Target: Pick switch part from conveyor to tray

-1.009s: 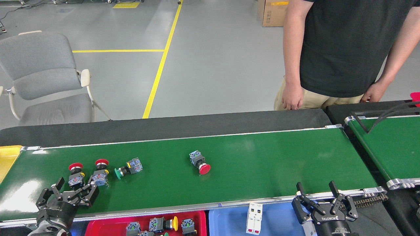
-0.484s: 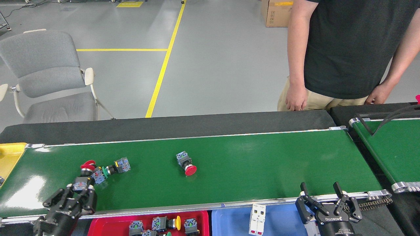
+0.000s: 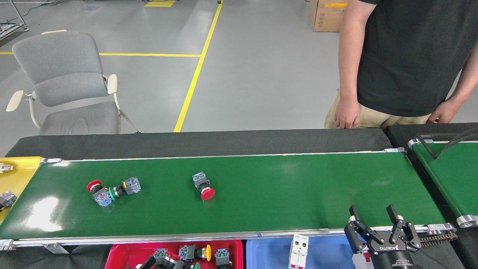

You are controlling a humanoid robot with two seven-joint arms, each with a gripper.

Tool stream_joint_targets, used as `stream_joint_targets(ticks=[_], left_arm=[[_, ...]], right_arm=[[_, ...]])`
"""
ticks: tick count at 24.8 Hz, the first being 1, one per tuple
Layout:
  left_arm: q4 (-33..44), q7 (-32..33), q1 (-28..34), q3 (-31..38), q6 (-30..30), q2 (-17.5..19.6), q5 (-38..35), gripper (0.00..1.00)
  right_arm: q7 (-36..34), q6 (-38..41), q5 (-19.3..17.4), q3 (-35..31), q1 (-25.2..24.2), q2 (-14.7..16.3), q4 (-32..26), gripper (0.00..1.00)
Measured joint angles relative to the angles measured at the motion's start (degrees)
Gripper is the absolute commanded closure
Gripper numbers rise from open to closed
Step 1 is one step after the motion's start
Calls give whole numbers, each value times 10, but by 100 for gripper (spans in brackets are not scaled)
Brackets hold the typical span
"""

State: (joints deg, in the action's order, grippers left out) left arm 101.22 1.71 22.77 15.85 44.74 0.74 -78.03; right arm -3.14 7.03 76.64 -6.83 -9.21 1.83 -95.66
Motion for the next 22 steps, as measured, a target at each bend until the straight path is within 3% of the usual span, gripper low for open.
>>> stream_joint_targets(ticks=[3,7,10,15,22], left_arm=[[0,2,-2,67,-21,-5,0,0],[-17,1,-14,131,-182,7,-3,0],[-44,-1,-15,139,-256,28,-9,0],[-58,-2,-30,138,-292,37,-10,0],[-191,-3,-139,133,-304,127,-11,1]], right_arm=[[10,-1,2,1,0,3,-2,0],[12,7,2,16,-4,14,-7,0],[13,11,2,20,-18,15,-19,0],[14,29,2,22,-37,16,-31,0],[15,62,3,23,-35,16,-31,0]])
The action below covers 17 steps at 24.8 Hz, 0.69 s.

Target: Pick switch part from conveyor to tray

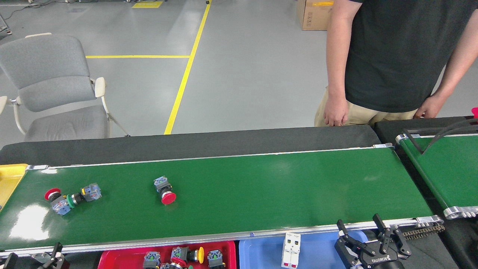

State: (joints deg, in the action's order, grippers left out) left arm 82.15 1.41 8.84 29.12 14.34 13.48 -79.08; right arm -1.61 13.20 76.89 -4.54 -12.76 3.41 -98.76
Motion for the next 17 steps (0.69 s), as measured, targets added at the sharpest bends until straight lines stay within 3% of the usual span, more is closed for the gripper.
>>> stream_joint_targets(ticks=[8,17], left_arm=[[-148,-1,-111,-10,-8,36,-27,3],[-265,-24,-166,-28,-46,69,-31,6]], right_arm=[[0,32,0,2,0,0,0,0],[1,43,0,2,4,0,11,0]])
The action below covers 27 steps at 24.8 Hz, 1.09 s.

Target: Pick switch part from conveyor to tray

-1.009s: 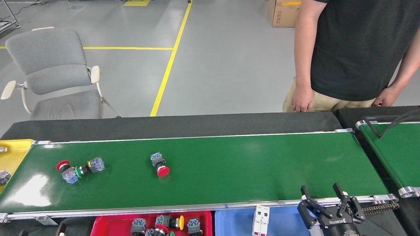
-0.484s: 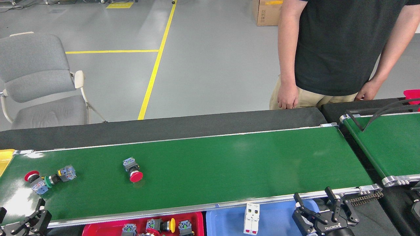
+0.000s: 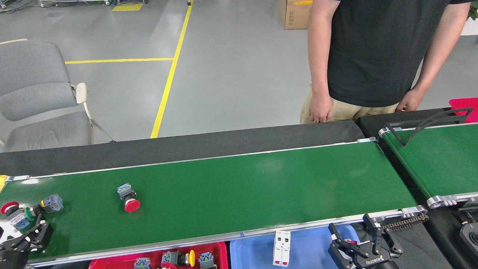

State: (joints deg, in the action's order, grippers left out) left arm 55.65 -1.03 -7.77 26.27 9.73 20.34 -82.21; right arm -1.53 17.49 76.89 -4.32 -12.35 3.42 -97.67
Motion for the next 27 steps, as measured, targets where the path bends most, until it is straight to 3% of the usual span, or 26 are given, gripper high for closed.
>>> stream_joint_targets(ticks=[6,9,14,18,20,25,27], left_arm=[[-154,-79,-78,-76,-71,54,0,24],[-212,-106,-113,-83,-86,65,0,40],[-226,-120,-119,-84,-89,67,3,68],[-216,-123,-114,-84,-46,63,13,74],[-154,-124,-78,-84,-13,47,19,75],[181,-122,132,-84,136,-6,35,73],[305,-115,212,-89,186,-46,35,66]], right_arm=[[0,12,0,1,15,0,15,0],[0,22,0,1,15,0,21,0],[0,27,0,1,18,0,21,0],[0,28,0,1,18,0,21,0],[0,31,0,1,17,0,21,0],[0,27,0,0,15,0,20,0],[0,26,-1,0,15,0,20,0]])
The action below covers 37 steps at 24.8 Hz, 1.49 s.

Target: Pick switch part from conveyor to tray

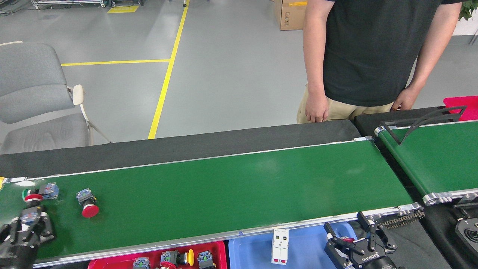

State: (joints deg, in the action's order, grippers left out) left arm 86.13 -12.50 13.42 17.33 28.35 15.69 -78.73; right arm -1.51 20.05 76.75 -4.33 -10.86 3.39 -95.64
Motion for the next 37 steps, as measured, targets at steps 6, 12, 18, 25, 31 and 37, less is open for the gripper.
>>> stream_joint_targets(ticks=[6,12,18,25,31,37], left_arm=[[148,69,97,-94,93,-105,-3,1],[150,107,92,-63,99,-119,-3,1],[149,111,79,87,3,-119,-3,1],[137,111,90,135,-83,-112,-3,1],[47,112,27,133,-88,-61,-3,1],[-130,112,-116,128,-89,31,-3,1]], right_arm=[[0,-6,-2,-31,0,0,0,0],[0,-10,-2,-44,-4,0,5,0],[1,-11,-2,-47,-5,0,5,0],[2,-11,-2,-47,-11,0,3,0],[3,-9,-2,-47,-11,0,2,0],[1,-6,-2,-46,-11,0,2,0]])
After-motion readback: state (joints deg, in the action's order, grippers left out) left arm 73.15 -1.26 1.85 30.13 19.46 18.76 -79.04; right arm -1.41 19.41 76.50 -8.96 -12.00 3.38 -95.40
